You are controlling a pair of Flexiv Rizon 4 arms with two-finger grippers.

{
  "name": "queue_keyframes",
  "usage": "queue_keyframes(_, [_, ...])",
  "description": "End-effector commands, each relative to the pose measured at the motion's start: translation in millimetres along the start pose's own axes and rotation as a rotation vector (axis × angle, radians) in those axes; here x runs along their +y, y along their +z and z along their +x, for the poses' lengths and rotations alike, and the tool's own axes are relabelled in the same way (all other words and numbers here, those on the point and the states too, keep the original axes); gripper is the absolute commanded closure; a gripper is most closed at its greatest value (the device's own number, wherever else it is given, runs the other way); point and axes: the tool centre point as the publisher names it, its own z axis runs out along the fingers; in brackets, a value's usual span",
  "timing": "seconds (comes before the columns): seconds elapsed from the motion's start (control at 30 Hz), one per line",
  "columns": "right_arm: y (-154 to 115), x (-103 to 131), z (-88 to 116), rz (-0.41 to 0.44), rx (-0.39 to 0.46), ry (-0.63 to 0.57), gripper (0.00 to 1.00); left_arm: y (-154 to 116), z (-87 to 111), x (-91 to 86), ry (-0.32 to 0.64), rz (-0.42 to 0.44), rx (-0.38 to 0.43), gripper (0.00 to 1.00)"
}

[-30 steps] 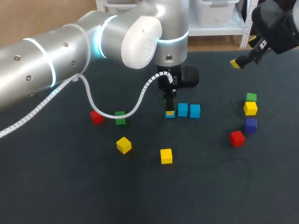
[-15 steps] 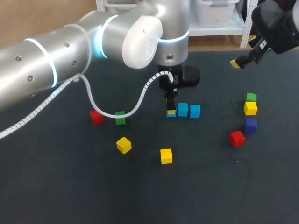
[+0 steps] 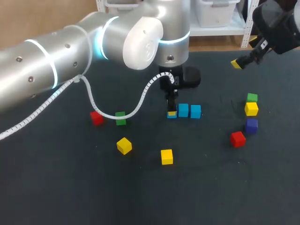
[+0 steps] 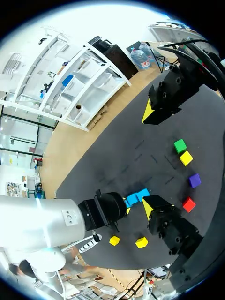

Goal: Place the blue cubes, place green cubes on the blue cubes, place the yellow cubes on the green cubes, then place the red cubes on the yellow cubes, and place purple cube on the red cubes.

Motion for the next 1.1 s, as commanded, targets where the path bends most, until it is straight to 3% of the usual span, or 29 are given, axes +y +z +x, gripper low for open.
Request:
queue_keyframes(0.03, [-1, 2, 1, 0.010, -0.001, 0.002, 0.00, 0, -0.7, 2.1, 0.000, 0.003, 0.001, 0.00])
queue_keyframes(0.4, [-1, 2, 1, 0.010, -0.001, 0.002, 0.00, -6, 5.1, 1.4, -0.025, -0.001, -0.016, 0.00])
queue_keyframes(0.63, [-1, 2, 1, 0.010, -0.001, 0.002, 0.00, -21, 32.6, 2.5, -0.119, -0.036, -0.025, 0.00])
queue_keyframes(0.9, [-1, 2, 1, 0.010, -0.001, 0.002, 0.00, -33, 52.5, -13.2, -0.216, -0.078, 0.024, 0.00])
queue_keyframes(1.1, [-1, 2, 1, 0.010, -0.001, 0.002, 0.00, -45, 74.7, -24.2, -0.195, -0.125, -0.001, 0.00])
